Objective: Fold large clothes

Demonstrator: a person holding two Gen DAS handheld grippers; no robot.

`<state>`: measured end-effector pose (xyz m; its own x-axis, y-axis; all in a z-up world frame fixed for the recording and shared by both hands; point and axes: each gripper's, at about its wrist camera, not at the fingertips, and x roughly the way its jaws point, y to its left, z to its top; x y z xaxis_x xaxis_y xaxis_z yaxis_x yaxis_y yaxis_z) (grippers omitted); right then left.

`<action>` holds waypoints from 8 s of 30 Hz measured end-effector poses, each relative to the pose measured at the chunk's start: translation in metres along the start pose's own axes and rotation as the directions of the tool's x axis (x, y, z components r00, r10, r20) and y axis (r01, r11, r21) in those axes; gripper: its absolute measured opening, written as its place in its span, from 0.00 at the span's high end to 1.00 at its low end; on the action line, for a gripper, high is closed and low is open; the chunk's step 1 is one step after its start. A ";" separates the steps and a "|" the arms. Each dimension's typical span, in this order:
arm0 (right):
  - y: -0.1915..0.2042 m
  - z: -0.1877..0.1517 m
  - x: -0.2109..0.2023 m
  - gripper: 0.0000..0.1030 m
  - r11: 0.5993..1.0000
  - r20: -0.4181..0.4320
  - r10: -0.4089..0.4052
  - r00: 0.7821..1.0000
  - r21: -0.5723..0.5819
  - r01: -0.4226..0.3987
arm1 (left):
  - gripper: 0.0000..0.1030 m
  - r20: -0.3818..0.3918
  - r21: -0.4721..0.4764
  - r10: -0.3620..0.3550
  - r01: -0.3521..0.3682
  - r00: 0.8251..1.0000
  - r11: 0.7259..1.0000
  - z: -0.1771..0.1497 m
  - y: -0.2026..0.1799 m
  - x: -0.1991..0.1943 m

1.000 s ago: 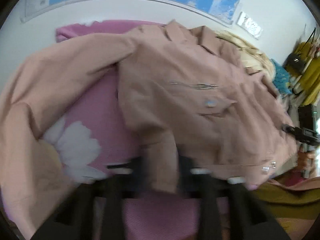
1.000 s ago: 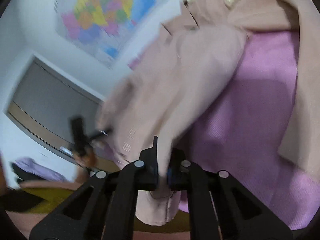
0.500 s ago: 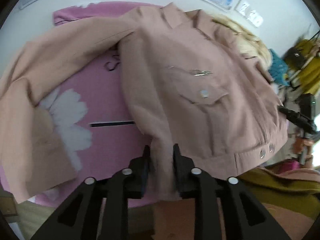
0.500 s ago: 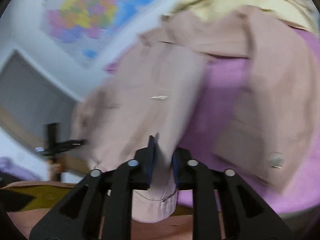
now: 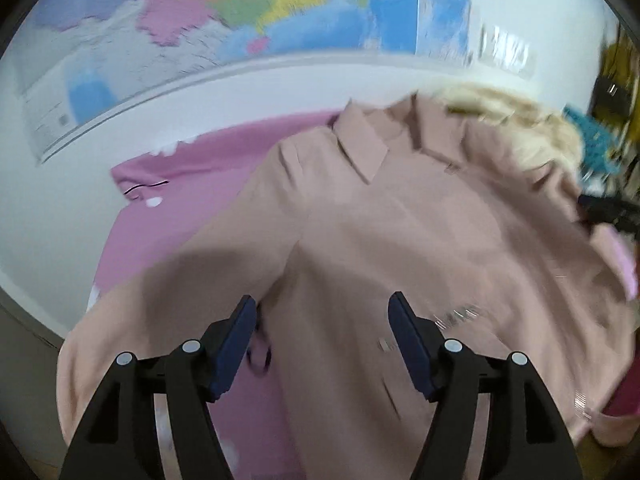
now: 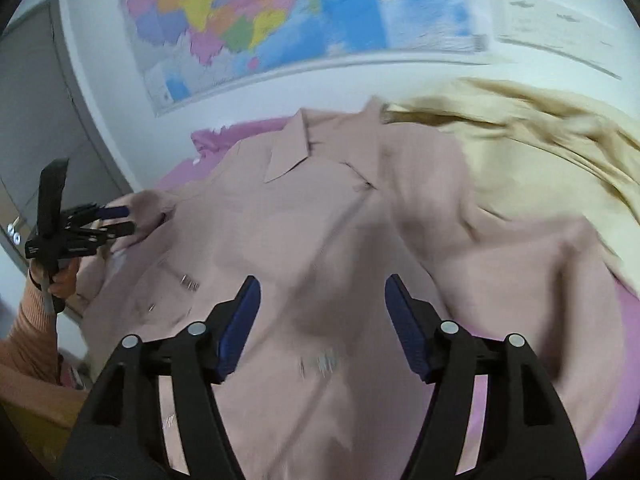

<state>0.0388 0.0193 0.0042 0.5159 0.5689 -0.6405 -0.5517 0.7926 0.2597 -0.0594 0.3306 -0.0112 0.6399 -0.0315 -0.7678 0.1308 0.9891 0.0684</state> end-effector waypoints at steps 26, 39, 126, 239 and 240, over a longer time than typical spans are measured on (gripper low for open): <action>-0.027 0.089 0.145 0.94 0.995 -0.082 -0.098 0.992 0.015 0.099 | 0.47 -0.126 -0.064 0.167 -0.176 0.978 0.982 0.066 0.054 0.093; -0.019 0.058 0.103 0.73 0.999 -0.071 -0.051 0.996 0.000 0.051 | 0.28 -0.073 0.004 0.007 -0.007 0.997 1.000 0.025 0.040 0.037; -0.161 -0.089 -0.159 0.96 0.889 0.263 -0.048 0.964 0.452 -0.079 | 0.24 -0.092 0.204 -0.197 0.212 0.976 0.956 0.032 -0.115 0.053; 0.049 0.048 0.123 0.35 0.982 -0.177 0.125 0.976 -0.118 -0.147 | 0.35 -0.078 -0.142 0.329 -0.337 0.941 0.931 -0.008 0.119 -0.038; 0.054 0.045 0.130 0.35 0.980 -0.198 0.139 0.970 -0.109 -0.163 | 0.34 -0.088 -0.143 0.332 -0.342 0.939 0.929 -0.016 0.125 -0.043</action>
<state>0.1056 0.1454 -0.0325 0.2940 0.6192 -0.7281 -0.6969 0.6602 0.2801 -0.0831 0.4581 0.0201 0.5777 0.3112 -0.7546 -0.2052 0.9502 0.2347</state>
